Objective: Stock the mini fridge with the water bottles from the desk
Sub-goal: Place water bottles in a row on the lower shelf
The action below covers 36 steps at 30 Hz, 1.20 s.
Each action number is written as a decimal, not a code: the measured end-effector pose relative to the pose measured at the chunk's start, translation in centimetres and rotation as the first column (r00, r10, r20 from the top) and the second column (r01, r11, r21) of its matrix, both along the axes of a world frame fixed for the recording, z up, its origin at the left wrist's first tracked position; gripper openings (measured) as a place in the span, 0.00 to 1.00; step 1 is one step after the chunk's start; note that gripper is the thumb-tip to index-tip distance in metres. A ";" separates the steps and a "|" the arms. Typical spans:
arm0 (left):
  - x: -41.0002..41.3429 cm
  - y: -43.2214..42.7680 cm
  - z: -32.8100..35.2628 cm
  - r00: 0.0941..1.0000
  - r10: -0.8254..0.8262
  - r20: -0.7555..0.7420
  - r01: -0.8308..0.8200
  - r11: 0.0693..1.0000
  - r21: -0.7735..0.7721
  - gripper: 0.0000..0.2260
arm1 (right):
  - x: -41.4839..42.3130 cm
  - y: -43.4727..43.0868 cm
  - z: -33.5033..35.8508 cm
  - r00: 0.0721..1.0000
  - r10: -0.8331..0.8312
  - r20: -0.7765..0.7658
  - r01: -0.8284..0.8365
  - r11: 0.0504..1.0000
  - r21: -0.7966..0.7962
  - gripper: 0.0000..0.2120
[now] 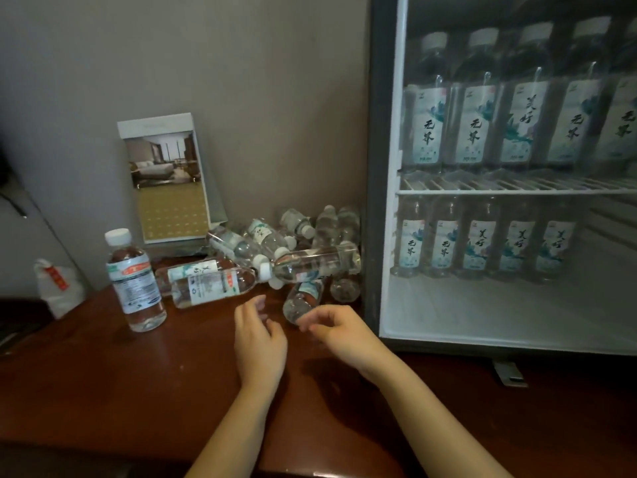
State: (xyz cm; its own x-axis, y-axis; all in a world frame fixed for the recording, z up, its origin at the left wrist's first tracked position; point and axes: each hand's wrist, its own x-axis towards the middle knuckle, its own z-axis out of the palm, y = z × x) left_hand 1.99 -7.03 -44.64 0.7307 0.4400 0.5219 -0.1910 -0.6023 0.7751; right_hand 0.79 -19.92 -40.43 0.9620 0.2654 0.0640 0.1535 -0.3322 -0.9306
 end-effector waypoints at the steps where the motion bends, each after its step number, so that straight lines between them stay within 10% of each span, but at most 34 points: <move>1: 0.0 0.0 -0.1 1.000 -0.013 0.001 0.013 1.000 0.012 0.17 | 0.6 0.7 -0.2 0.997 -0.059 0.040 0.060 0.998 -0.012 0.12; 15: 2.4 0.3 0.5 1.000 -0.013 0.016 0.016 0.981 -0.195 0.16 | 6.1 3.5 -0.8 0.784 -0.391 0.482 0.473 0.879 -0.056 0.19; 27: 8.3 2.4 0.2 0.976 -0.215 -0.041 0.198 0.948 -0.250 0.19 | 7.1 3.4 -2.3 0.838 -0.421 0.348 0.491 0.860 -0.142 0.33; 36: 8.4 2.9 0.9 0.873 -0.477 0.106 0.382 0.532 -0.756 0.18 | 6.3 3.4 -1.9 0.863 -0.325 0.387 0.430 0.875 -0.222 0.35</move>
State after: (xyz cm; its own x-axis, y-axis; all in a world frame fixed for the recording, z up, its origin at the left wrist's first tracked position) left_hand 10.42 -4.17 -43.70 0.9645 0.2510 0.0822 -0.1612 0.3128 0.9360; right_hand 7.04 -16.49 -42.33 0.9269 -0.0577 0.3709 0.2381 -0.6735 -0.6997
